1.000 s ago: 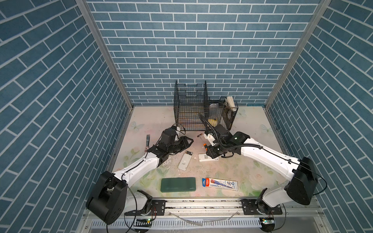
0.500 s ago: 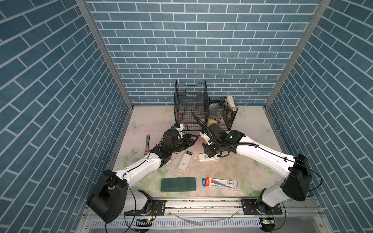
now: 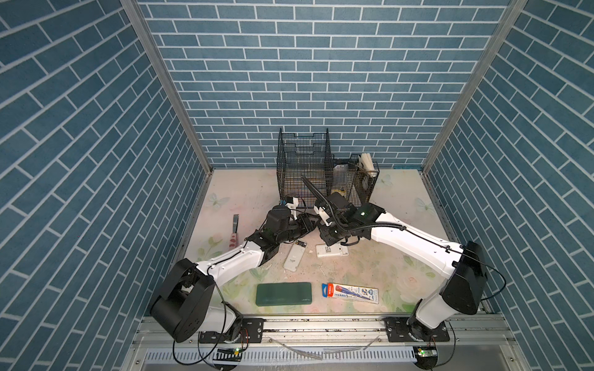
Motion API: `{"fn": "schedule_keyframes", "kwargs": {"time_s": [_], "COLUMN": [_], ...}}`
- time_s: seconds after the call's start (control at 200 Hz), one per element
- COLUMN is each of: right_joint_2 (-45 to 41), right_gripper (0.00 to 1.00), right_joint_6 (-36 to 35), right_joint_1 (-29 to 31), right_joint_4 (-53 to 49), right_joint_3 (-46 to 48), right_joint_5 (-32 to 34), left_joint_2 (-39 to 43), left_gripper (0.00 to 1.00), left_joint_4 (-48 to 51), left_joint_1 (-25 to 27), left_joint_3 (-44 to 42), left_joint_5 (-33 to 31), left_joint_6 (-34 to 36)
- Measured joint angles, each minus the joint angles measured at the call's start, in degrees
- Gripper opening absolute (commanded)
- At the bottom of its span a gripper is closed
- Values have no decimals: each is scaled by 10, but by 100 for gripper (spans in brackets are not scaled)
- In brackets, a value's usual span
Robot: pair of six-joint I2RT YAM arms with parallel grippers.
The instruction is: Unload the batteries from the remote control
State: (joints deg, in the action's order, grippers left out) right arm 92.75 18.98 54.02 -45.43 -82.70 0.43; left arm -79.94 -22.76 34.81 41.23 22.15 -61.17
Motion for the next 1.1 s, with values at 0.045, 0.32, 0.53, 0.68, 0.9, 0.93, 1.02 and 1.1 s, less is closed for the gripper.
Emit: {"fn": "schedule_keyframes", "kwargs": {"time_s": [0.045, 0.32, 0.53, 0.68, 0.9, 0.93, 1.02, 1.1], "right_joint_2": [2, 11, 12, 7, -99, -119, -179, -211], "right_gripper": [0, 0, 9, 36, 45, 45, 45, 45], "right_joint_6": [0, 0, 0, 9, 92, 110, 172, 225], "right_joint_1": [0, 1, 1, 1, -3, -5, -17, -32], "right_joint_4": [0, 0, 4, 17, 130, 156, 253, 346], "right_joint_3": [-2, -9, -11, -9, 107, 132, 218, 289], "right_joint_5": [0, 0, 7, 11, 12, 10, 4, -4], "left_joint_2": [-4, -15, -15, -16, -25, -27, -31, -32], "left_gripper": [40, 15, 0, 0, 0, 0, 0, 0], "left_joint_4": [-4, -29, -52, -68, -137, -147, -180, -206], "left_joint_1": [0, 1, 3, -2, -38, -42, -51, -53], "left_joint_3": [0, 0, 0, -2, -33, -36, -37, -37], "left_joint_5": [0, 2, 4, 0, -2, -3, -2, -1], "left_joint_6": [-1, -15, -24, -24, -44, -47, -57, -64]}}
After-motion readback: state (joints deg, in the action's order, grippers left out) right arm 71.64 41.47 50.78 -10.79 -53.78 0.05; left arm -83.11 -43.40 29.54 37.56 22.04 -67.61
